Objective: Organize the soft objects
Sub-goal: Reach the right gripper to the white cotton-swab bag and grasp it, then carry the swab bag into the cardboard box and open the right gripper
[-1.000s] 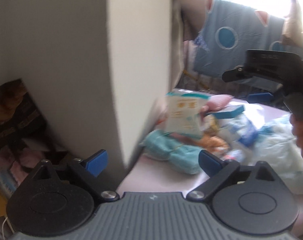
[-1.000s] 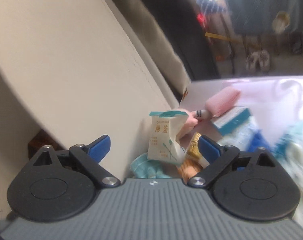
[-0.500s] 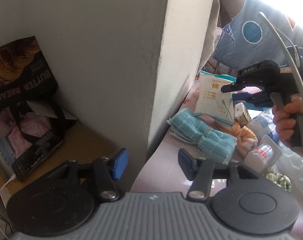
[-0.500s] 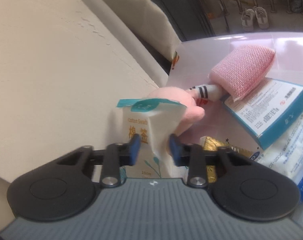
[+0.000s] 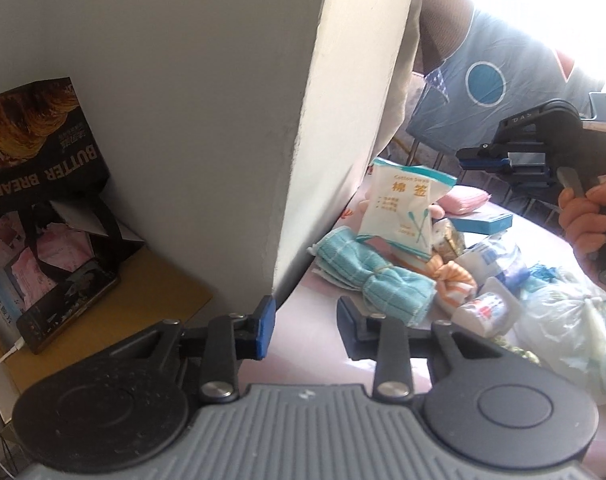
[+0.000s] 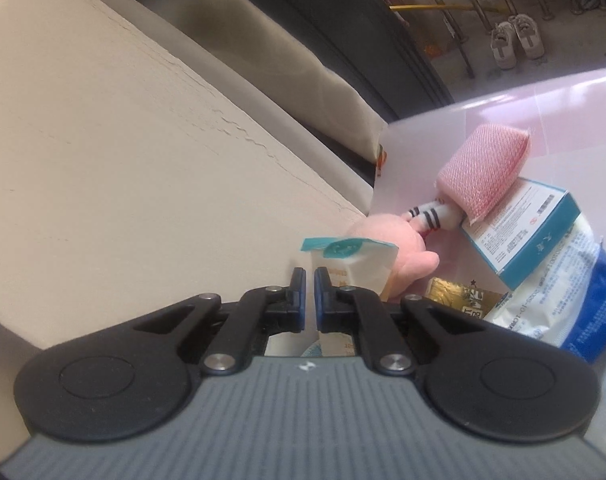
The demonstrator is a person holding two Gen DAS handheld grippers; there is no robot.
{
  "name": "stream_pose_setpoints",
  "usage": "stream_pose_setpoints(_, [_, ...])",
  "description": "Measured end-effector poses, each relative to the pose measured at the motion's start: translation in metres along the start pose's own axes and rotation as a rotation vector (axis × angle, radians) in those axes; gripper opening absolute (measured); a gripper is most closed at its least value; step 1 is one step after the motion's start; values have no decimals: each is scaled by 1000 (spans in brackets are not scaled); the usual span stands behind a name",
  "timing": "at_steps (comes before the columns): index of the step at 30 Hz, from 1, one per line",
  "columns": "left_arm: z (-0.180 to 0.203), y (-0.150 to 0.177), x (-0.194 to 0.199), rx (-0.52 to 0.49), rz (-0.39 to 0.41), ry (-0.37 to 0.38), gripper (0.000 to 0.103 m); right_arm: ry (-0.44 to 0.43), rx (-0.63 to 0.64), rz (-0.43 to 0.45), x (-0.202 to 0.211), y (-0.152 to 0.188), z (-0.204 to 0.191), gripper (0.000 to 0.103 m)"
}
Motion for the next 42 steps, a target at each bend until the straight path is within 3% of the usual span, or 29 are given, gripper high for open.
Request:
stream_pose_setpoints(3, [1, 2, 6, 1, 7, 7, 35, 20, 10, -8, 5, 1, -4, 12])
stream_pose_setpoints(5, [1, 4, 6, -4, 8, 2, 36, 61, 28, -33, 2, 7, -2, 34])
stream_pose_setpoints(6, [0, 5, 5, -7, 8, -4, 38, 83, 42, -36, -2, 9, -1, 52])
stream_pose_setpoints(7, [0, 7, 3, -9, 8, -9, 38, 99, 59, -43, -9, 11, 1, 62])
stream_pose_setpoints(10, [-4, 9, -3, -10, 4, -28, 55, 138, 91, -86, -36, 15, 9, 69])
stream_pose_setpoints(15, [-10, 11, -15, 0, 23, -45, 74, 187, 120, -147, -81, 17, 27, 70])
stream_pose_setpoints(18, [-10, 13, -21, -6, 45, -40, 81, 197, 132, -164, -96, 18, 33, 69])
stream_pose_setpoints(19, [-9, 13, -23, -11, 48, -41, 81, 195, 144, -180, -106, 21, 36, 57])
stream_pose_setpoints(22, [-7, 15, -26, -16, 38, -37, 81, 190, 160, -183, -112, 24, 36, 40])
stream_pose_setpoints(26, [-6, 15, -24, -11, 32, -27, 81, 163, 129, -152, -103, 21, 32, 29])
stream_pose_setpoints(36, [-7, 10, 1, 14, 42, 18, 79, -35, -30, -57, 6, 14, -7, 27])
stream_pose_setpoints(37, [-8, 9, 4, 21, 41, 34, 78, -35, -30, -57, 6, 14, -7, 27])
stream_pose_setpoints(42, [0, 3, 16, 19, 34, 116, 69, -39, -59, -48, 96, 46, -13, 27])
Point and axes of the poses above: each gripper's, at about its wrist camera, not at the fingertips, and x roughly against the way its jaws point, z to its right, y to its underside, the point moved 3 cm from there along -x, roughly the way its jaws point, and after that the axes turned 12 degrees about -y, right-handed, at the moved point
